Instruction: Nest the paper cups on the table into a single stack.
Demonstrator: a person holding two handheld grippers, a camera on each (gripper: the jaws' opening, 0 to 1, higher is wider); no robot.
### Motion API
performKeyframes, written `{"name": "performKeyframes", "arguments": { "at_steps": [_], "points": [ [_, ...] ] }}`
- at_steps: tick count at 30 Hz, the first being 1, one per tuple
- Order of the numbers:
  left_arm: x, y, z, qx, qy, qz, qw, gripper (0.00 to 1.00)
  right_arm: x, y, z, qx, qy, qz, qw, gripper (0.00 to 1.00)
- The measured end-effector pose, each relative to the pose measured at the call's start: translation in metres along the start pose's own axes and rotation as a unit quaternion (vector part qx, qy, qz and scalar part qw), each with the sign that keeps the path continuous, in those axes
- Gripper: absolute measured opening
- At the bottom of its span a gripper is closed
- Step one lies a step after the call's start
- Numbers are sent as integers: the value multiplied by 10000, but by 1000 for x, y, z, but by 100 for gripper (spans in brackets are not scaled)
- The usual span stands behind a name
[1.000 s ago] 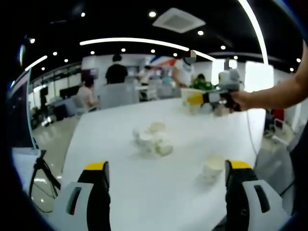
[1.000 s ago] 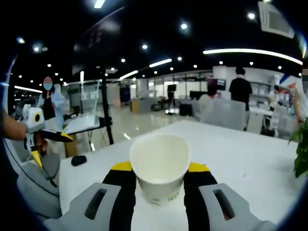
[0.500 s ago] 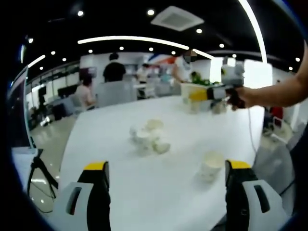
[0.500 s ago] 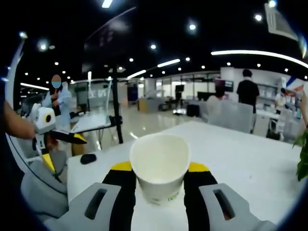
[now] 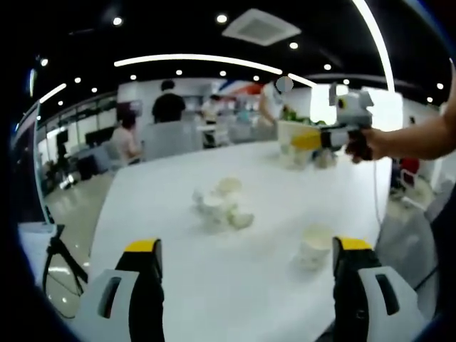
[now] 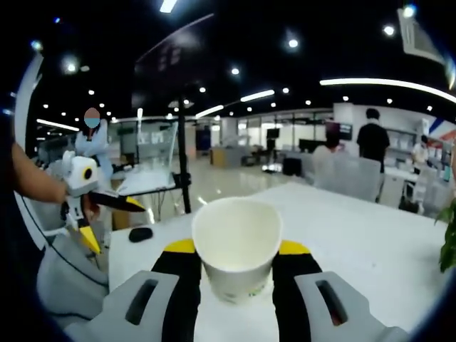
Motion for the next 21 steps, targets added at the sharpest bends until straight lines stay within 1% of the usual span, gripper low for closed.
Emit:
{"name": "performKeyframes", "arguments": {
  "at_steps": [6,11,15,18,21],
  "points": [
    [1,1,1,32,-9,43,10000,97,7,1,-9,-38,76,-39,10000,35],
    [2,4,1,39,-10,68,10000,97,10,1,-16,-85,115,31,9999,36],
    [3,4,3,22,-3,63,10000,97,12,-3,-20,-127,233,-2,9996,36],
    [2,4,4,23,-10,58,10000,97,14,-6,-22,-153,319,104,9993,36],
    [0,3,5,25,-26,55,10000,97,17,-8,-24,-117,345,28,9993,36]
  ]
}}
Point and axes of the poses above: the point that each gripper's makers call its tool centre point, and the gripper's own axes: z roughly forward along the fingers, x roughly to its left, y roughly out of its top, the point moved 9 cm from there along -z, roughly backward along the fingers, and after that the axes turned 8 degrees about -y, right-handed, at the moved point
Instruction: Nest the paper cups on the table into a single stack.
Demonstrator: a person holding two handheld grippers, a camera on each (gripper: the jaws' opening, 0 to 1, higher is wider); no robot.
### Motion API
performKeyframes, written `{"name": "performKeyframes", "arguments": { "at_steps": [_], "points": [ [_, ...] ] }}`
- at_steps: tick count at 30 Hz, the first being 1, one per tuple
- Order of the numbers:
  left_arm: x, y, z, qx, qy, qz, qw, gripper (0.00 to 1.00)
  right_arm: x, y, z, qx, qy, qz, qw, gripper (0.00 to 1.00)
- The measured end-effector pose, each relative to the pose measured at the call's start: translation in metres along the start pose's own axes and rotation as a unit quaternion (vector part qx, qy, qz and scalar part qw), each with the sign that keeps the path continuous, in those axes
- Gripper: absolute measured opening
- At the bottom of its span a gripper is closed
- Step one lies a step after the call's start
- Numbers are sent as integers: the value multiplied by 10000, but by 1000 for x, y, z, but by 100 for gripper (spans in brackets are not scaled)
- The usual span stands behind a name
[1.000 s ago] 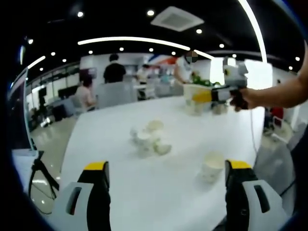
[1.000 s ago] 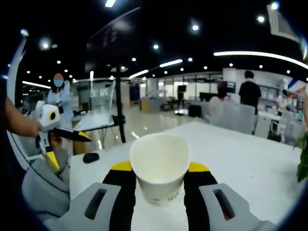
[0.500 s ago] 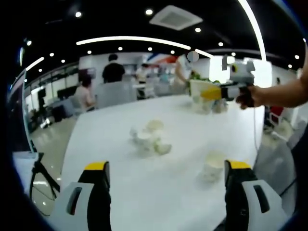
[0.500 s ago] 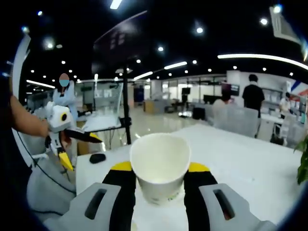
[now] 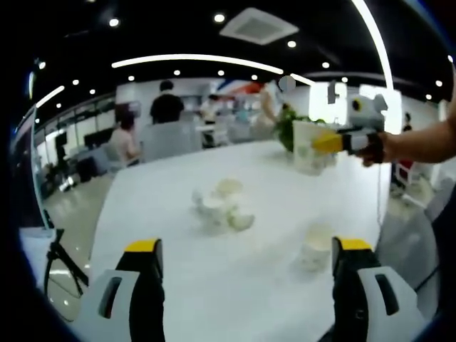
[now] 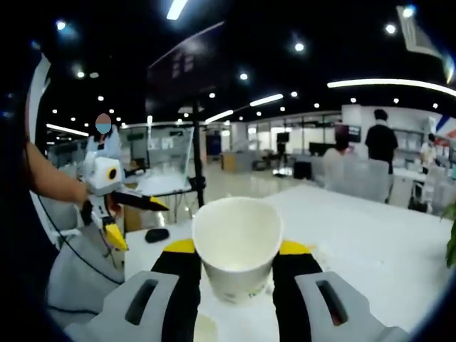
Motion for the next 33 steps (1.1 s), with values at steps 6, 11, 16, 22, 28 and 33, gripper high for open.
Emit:
{"name": "performKeyframes", "arguments": {
  "at_steps": [6,11,16,22,28,33],
  "points": [
    [0,-2,-1,11,14,-19,10000,96,9,0,-6,-62,85,23,9999,36],
    [-1,-3,-3,5,44,-40,10000,96,15,-2,-10,-54,212,41,9998,36],
    [-3,-3,-3,8,45,-45,10000,96,19,-3,-14,-83,359,58,9993,36],
    [-4,-3,-3,0,67,-67,10000,96,30,-4,-21,-93,665,104,9977,37],
    [-6,-4,-3,6,77,-89,9999,96,38,-9,-27,20,901,94,9959,37],
    [-6,-5,-2,10,64,-91,9999,96,41,-9,-30,4,1008,81,9949,37]
  ]
}}
Point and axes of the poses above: the point that each gripper's makers call its tool centre point, and the gripper's own axes: z roughly forward along the fingers, x roughly to its left, y roughly out of its top, the point moved 9 cm from there along -z, roughly backward along the fingers, and after that the axes turned 8 degrees about -y, right-handed, at the moved point
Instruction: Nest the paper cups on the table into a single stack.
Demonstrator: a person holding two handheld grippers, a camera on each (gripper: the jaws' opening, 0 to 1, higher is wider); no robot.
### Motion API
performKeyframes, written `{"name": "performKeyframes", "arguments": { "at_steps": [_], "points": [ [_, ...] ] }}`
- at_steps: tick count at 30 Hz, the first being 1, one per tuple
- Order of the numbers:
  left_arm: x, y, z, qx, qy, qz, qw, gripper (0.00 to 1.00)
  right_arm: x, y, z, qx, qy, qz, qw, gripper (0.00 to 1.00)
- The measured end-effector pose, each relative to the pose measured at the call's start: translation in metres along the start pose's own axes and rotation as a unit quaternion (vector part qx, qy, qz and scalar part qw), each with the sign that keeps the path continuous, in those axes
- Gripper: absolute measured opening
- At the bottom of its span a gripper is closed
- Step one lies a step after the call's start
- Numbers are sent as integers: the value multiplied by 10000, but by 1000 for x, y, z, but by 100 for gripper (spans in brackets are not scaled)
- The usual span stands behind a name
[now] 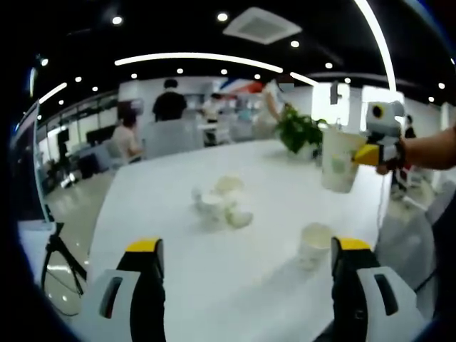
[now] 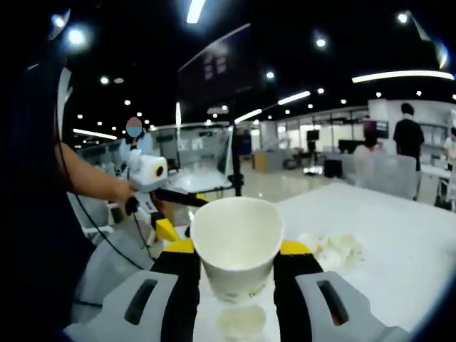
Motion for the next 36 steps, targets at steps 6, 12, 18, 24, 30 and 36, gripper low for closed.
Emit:
{"name": "performKeyframes", "arguments": {
  "at_steps": [6,12,18,24,30,36],
  "points": [
    [0,0,1,5,-2,-2,10000,95,5,1,-2,21,132,-52,9999,37],
    [0,0,1,0,8,-20,10000,95,6,0,-1,19,189,-75,9998,37],
    [1,-1,1,9,11,-25,10000,95,5,-1,-1,6,164,-60,9998,37],
    [2,-1,1,-2,21,-37,10000,95,7,-5,0,-3,175,-41,9998,37],
    [1,-2,1,17,6,-35,10000,95,10,-12,2,-67,171,-219,9996,37],
    [2,-2,0,25,13,-33,10000,95,11,-18,3,-111,186,-252,9994,36]
  ]
}}
Point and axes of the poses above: the point that each gripper's makers call its tool centre point, and the gripper's own axes: z roughly forward along the fingers, x roughly to its left, y roughly out of its top, the point moved 9 cm from there along -z, roughly backward along the fingers, and after that the axes turned 8 degrees about -y, right-handed, at the moved point
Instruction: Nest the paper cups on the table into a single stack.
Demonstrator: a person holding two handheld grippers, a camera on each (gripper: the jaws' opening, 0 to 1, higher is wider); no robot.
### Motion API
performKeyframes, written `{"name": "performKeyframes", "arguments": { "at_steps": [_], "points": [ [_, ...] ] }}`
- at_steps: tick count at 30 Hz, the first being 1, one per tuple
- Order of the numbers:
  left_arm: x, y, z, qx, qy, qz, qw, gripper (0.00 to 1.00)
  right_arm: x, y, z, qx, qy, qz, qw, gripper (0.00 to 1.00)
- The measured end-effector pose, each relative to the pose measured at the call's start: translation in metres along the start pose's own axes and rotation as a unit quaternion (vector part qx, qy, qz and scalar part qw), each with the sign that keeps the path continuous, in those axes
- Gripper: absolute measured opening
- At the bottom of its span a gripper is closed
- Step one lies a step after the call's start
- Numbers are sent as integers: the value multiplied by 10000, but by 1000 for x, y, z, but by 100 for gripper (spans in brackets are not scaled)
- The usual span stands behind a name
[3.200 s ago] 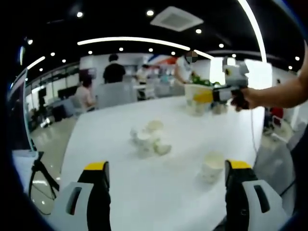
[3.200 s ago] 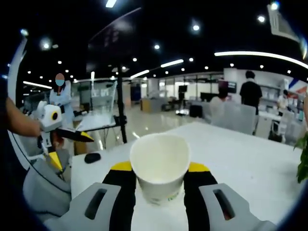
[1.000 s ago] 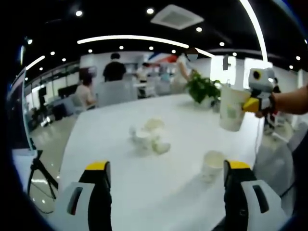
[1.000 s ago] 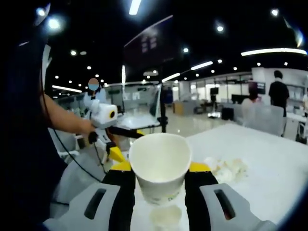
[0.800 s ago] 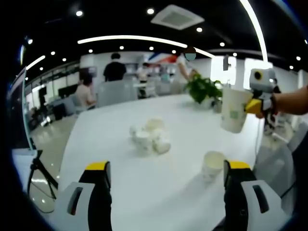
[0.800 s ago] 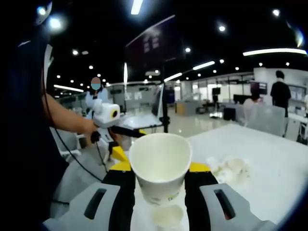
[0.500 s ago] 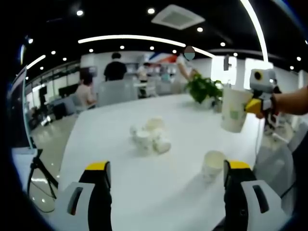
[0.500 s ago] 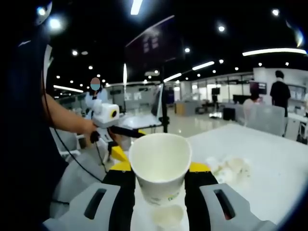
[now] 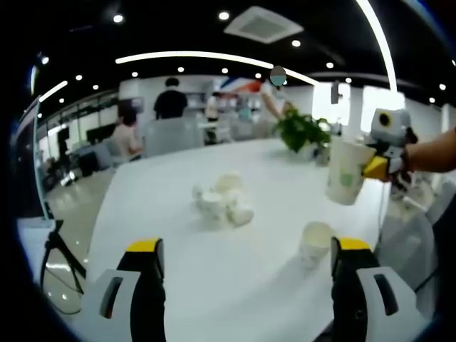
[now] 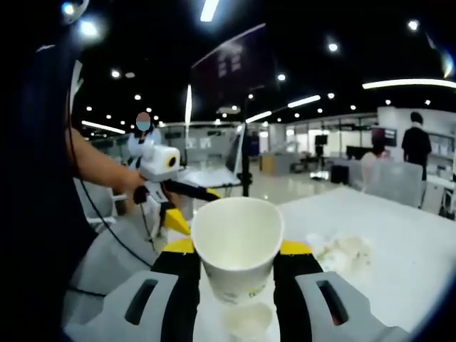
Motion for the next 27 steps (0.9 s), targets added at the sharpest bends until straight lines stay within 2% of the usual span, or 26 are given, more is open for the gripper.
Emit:
{"name": "performKeyframes", "arguments": {
  "at_steps": [4,13,27],
  "points": [
    [1,-1,0,30,10,8,10000,95,0,-7,2,-89,-60,-35,9999,36],
    [3,-2,-1,55,14,7,10000,95,1,-17,6,-19,-122,-90,9999,36],
    [5,-1,-1,90,-8,43,10000,95,1,-34,10,24,-226,66,9997,36]
  ]
}}
Point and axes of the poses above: the point that each gripper's makers call its tool centre point, and the gripper's own axes: z roughly forward along the fingers, x roughly to its left, y roughly out of its top, the point moved 9 cm from there along -z, roughly backward along the fingers, and after that the axes turned 8 degrees about -y, right-handed, at the moved point
